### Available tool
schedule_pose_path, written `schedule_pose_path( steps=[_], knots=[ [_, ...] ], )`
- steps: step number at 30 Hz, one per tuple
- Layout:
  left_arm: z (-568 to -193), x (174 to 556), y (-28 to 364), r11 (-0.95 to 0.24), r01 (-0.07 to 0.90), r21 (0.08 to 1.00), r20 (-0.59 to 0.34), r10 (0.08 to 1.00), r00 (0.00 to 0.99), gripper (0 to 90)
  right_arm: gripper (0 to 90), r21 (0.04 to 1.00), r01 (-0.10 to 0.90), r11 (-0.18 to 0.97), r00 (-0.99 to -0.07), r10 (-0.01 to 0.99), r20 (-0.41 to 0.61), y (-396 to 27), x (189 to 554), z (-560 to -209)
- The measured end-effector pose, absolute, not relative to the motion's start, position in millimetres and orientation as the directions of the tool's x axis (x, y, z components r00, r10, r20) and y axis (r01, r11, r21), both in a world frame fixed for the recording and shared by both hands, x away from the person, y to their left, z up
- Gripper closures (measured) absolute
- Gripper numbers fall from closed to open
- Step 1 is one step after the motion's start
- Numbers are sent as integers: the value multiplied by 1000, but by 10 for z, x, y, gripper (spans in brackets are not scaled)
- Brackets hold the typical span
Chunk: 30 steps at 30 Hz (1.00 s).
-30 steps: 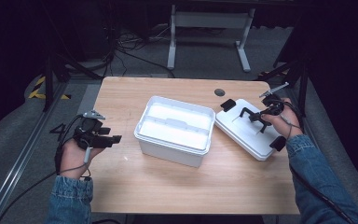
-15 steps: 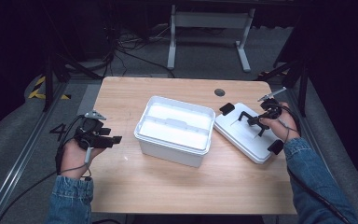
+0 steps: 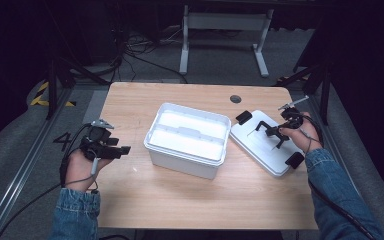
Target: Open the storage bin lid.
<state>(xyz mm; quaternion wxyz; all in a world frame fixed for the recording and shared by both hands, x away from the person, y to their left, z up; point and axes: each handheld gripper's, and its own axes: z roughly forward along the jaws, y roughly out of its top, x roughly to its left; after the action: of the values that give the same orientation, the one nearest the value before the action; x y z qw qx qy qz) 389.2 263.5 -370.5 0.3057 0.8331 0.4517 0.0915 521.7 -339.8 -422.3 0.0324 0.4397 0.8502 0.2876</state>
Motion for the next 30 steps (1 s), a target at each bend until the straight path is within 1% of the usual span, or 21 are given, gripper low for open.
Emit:
schedule_pose_path(
  steps=[4, 6, 7, 8, 13, 15, 16, 21, 24, 25, 28, 30],
  knots=[
    [-3710, 3894, 2637, -406, 697, 590, -125, 808, 576, 414, 669, 541, 717, 439, -608, 773, 179, -3427, 5229, -4190],
    [-3710, 3899, 2643, -405, 695, 594, -123, 808, 576, 413, 575, 548, 711, 441, -608, 777, 164, -3441, 5239, -4175],
    [-3710, 3902, 2642, -402, 696, 595, -127, 808, 575, 413, 575, 548, 711, 441, -608, 777, 164, -3441, 5239, -4175],
    [-3709, 3915, 2638, -410, 693, 594, -122, 805, 581, 413, 536, 565, 698, 440, -609, 779, 146, -3451, 5236, -4152],
    [-3707, 3934, 2604, -415, 693, 589, -124, 801, 585, 413, 500, 600, 676, 428, -606, 786, 123, -3460, 5191, -4051],
    [-3711, 3952, 2596, -428, 685, 590, -113, 796, 594, 413, 462, 621, 661, 422, -611, 783, 118, -3456, 5150, -3973],
    [-3713, 3947, 2588, -418, 695, 585, -125, 800, 586, 413, 452, 628, 651, 426, -617, 779, 111, -3452, 5126, -3928],
    [-3708, 3947, 2599, -413, 696, 587, -125, 803, 582, 412, 446, 650, 621, 437, -636, 766, 92, -3408, 5013, -3751],
    [-3707, 3949, 2593, -426, 688, 587, -112, 799, 590, 413, 438, 660, 611, 437, -647, 756, 98, -3359, 4917, -3655],
    [-3711, 3942, 2585, -419, 698, 581, -125, 802, 585, 413, 438, 663, 607, 437, -651, 753, 100, -3340, 4886, -3631],
    [-3718, 3948, 2590, -422, 692, 585, -114, 803, 586, 412, 439, 670, 591, 450, -669, 737, 96, -3287, 4789, -3560],
    [-3732, 3932, 2587, -417, 704, 575, -125, 806, 579, 412, 442, 674, 581, 456, -682, 724, 99, -3248, 4724, -3520]
  ],
)
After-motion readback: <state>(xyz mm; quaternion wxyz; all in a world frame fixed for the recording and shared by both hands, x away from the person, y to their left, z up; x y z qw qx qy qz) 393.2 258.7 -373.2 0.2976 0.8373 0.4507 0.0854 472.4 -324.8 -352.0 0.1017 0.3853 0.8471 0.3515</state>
